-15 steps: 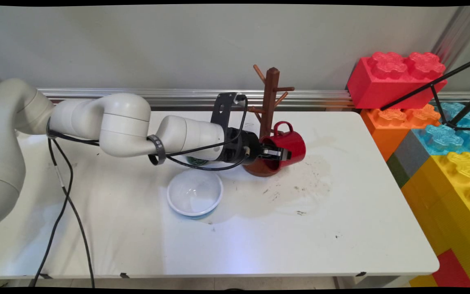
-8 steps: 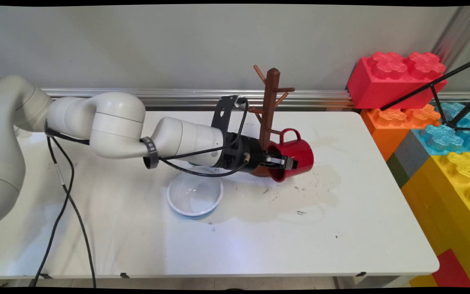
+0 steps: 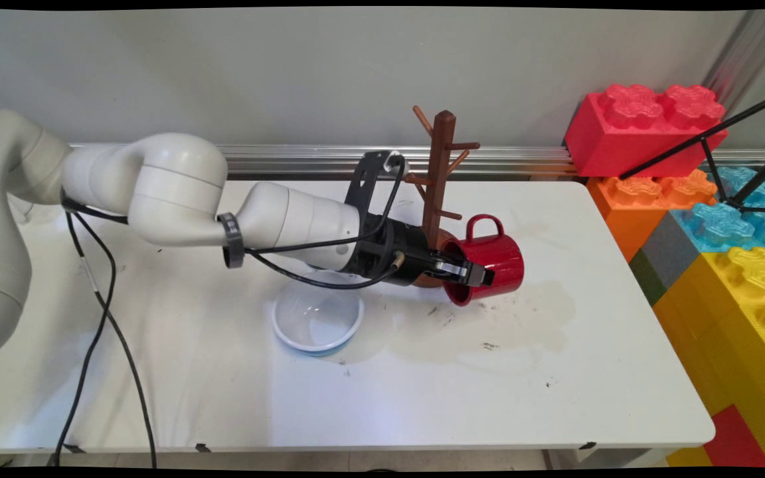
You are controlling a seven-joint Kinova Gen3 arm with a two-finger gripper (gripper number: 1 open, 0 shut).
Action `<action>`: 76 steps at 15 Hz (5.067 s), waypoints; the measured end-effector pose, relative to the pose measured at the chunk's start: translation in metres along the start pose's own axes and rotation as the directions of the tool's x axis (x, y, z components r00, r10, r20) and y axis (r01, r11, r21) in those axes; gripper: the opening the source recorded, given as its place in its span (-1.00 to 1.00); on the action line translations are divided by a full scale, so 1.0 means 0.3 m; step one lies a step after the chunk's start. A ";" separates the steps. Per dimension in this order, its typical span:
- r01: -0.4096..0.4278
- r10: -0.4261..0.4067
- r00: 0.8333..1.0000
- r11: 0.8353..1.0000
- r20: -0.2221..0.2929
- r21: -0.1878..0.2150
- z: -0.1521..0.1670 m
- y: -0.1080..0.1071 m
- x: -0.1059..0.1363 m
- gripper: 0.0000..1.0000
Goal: Place the picked object on the table
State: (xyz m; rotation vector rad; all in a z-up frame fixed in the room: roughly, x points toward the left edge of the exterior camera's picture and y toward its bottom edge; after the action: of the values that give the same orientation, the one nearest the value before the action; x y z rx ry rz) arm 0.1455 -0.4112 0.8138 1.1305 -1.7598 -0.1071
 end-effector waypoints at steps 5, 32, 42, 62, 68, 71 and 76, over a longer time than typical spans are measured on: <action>-0.068 0.069 0.997 0.997 0.047 -0.028 -0.051 0.026 0.052 -1.00; -0.390 0.336 0.820 0.920 0.464 0.023 -0.174 0.319 0.341 -1.00; -0.535 0.389 0.670 0.843 0.632 0.049 -0.018 0.406 0.329 -1.00; -0.559 0.189 0.542 0.809 0.819 0.182 0.247 0.462 0.257 -1.00; -0.535 0.107 0.535 0.811 0.838 0.237 0.323 0.446 0.230 -1.00; -0.525 0.076 0.528 0.812 0.846 0.255 0.350 0.429 0.213 -1.00; -0.511 0.038 0.520 0.815 0.853 0.275 0.382 0.411 0.186 -1.00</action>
State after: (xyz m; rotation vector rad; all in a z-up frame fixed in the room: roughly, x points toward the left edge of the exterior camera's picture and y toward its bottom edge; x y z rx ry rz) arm -0.0244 -0.4289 0.8607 1.2096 -2.9665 0.0517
